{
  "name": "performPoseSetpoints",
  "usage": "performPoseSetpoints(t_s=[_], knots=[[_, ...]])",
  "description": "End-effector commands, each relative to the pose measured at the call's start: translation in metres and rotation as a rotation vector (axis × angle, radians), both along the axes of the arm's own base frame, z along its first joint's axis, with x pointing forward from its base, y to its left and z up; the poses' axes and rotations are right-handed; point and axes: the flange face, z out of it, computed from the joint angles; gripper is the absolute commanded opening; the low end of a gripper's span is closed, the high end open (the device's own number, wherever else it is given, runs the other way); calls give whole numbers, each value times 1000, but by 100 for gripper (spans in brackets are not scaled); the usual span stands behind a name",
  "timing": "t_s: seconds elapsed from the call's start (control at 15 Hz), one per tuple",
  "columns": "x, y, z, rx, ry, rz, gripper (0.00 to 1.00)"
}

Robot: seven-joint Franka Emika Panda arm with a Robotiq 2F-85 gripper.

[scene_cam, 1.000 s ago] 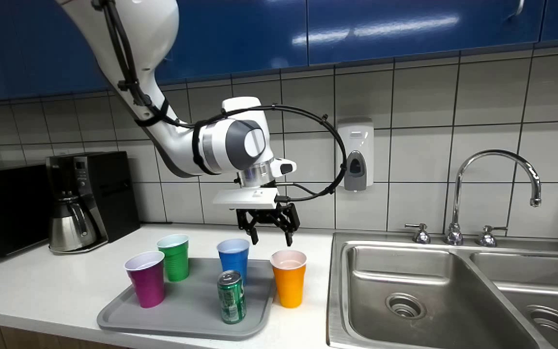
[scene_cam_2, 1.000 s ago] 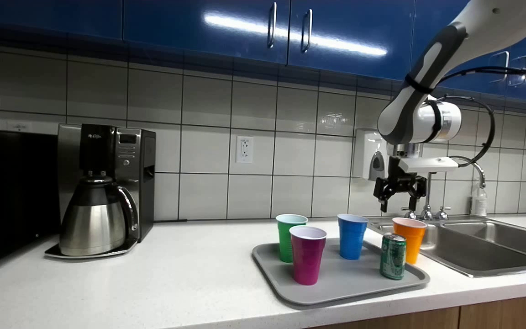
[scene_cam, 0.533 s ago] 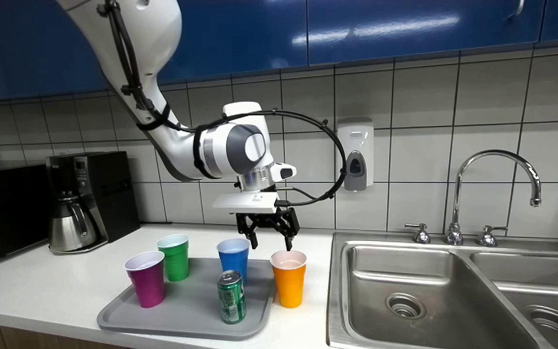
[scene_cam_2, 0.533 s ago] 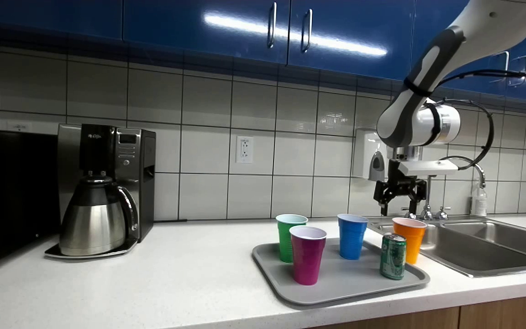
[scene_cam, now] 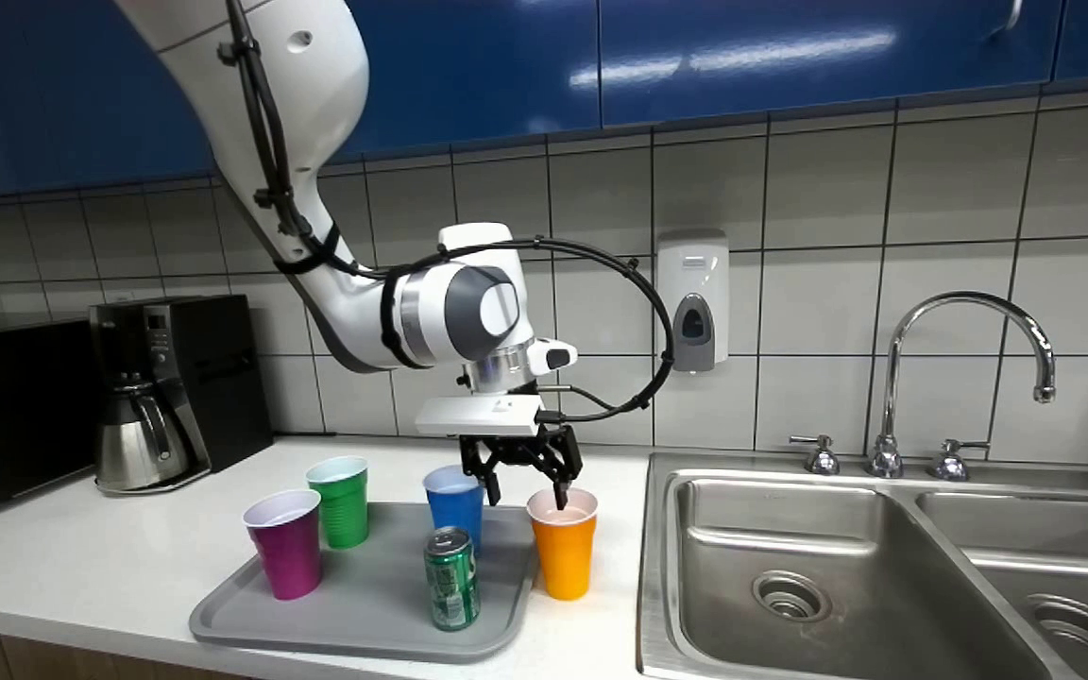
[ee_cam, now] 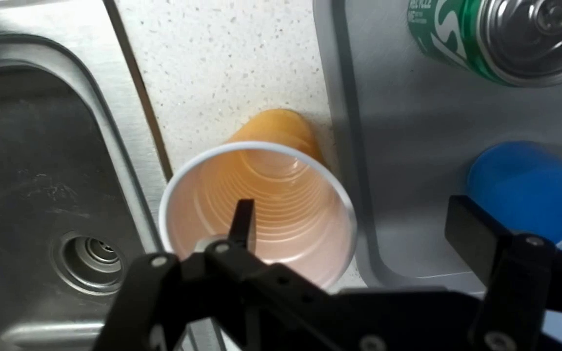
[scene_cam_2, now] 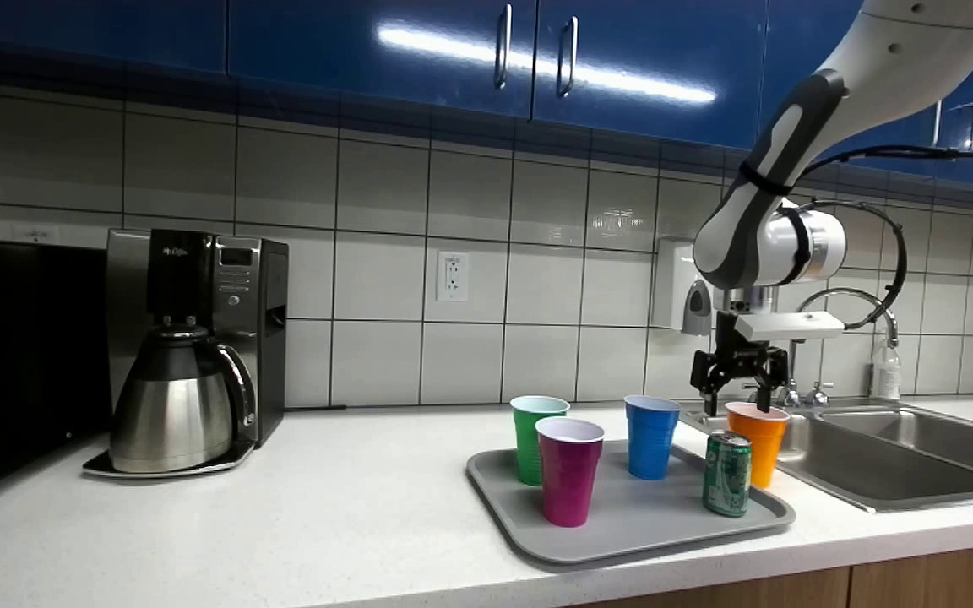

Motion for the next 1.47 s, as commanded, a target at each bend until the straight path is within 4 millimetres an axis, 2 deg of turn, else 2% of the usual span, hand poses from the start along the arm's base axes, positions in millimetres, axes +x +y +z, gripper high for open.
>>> performPoseSetpoints(t_s=[0.0,0.67,0.73,0.8,1.4], knots=[[7,0,-5,-5,-9,7,100],[18,-1,-25,-4,-5,16,100],[18,-1,-26,-4,-4,17,84],[18,-1,-26,-2,-3,17,72],[20,-4,-24,-25,-5,19,3]])
